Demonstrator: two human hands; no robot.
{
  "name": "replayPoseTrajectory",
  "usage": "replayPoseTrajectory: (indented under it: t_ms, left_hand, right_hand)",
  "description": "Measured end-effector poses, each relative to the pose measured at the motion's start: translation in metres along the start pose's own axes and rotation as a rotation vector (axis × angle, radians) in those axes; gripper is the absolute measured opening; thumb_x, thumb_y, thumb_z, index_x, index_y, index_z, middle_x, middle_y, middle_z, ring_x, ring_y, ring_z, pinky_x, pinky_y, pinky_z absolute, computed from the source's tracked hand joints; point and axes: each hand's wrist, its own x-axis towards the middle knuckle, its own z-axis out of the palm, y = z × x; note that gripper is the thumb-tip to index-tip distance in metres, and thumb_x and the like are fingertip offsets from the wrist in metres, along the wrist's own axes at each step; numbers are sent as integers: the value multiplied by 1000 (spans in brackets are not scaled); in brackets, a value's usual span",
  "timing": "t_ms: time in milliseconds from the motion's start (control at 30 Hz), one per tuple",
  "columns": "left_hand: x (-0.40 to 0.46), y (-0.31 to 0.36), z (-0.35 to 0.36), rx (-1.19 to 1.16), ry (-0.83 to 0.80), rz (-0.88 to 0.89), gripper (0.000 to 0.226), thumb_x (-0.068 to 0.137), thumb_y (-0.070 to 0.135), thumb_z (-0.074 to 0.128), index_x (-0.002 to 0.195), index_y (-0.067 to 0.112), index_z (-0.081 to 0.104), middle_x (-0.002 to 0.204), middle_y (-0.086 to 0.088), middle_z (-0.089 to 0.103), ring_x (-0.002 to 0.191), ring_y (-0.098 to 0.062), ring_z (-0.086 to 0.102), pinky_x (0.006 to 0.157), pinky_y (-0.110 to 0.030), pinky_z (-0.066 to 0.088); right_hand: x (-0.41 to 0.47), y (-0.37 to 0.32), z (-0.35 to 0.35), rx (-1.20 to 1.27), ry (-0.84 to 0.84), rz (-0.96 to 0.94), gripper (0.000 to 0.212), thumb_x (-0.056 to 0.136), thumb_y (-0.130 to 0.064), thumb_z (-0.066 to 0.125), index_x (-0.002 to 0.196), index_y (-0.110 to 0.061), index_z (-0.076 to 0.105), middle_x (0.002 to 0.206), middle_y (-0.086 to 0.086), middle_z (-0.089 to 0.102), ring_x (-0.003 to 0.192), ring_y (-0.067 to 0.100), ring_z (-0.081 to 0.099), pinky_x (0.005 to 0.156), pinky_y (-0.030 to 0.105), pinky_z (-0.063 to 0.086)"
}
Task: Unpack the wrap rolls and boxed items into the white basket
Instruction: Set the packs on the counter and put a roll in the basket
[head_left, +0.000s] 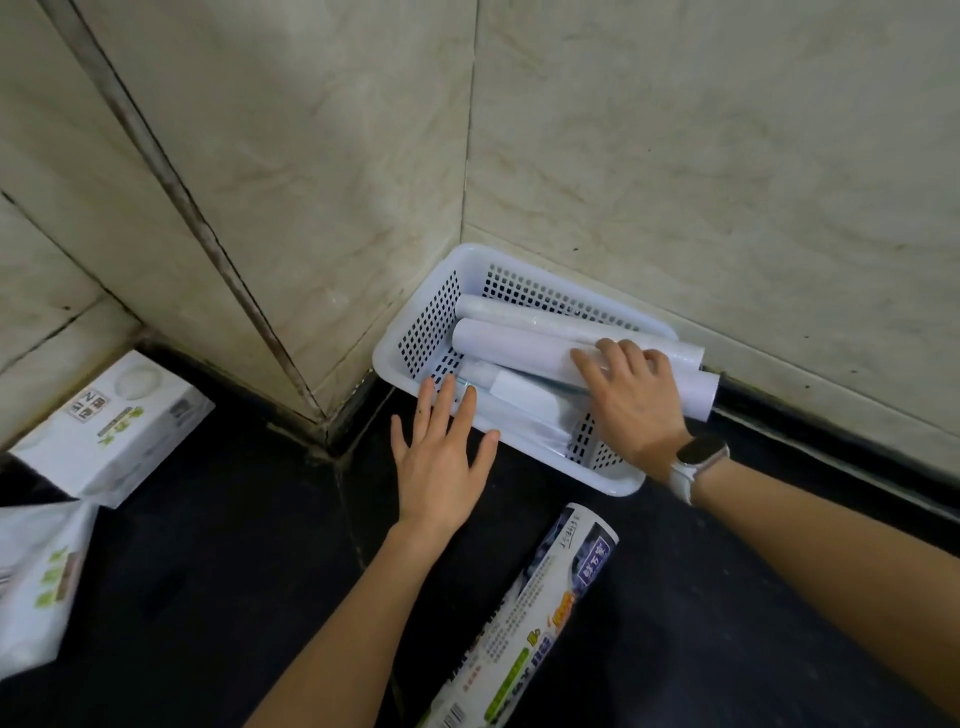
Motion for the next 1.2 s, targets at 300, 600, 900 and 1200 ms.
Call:
replayPoseTrajectory:
  t_ms: [300,600,900,1200]
  left_hand:
    - [2,8,-4,-11,-58,-39,64,88,55,21,142,21,29,158,-2,13,142,-13,-10,114,-56,3]
    - [-24,95,-13,-143,-63,-59,41,91,20,46,132,13,47,146,-10,41,140,-25,26,115,-51,15]
    - [-236,294,93,-176,-549,377,39,93,23,44,130,13,47,137,-4,48,126,-22,44,106,-35,36]
    - [-455,479,166,-42,-944,773,39,94,26,42,131,14,46,138,-5,47,127,-23,43,108,-40,35]
  right_hand:
    - [6,12,-3,52,-7,44,69,84,-4,48,143,-23,19,148,13,30,132,34,30,113,50,21]
    - [-125,42,-10,549,224,140,47,79,-2,58,125,-7,53,131,17,56,124,35,50,106,52,37]
    - [-449,125,47,912,88,855,34,90,-11,46,123,-11,55,126,9,60,119,25,52,103,30,37]
    - [-769,167,71,914,101,1459,33,90,-9,47,121,-5,55,124,18,60,113,32,56,98,34,40]
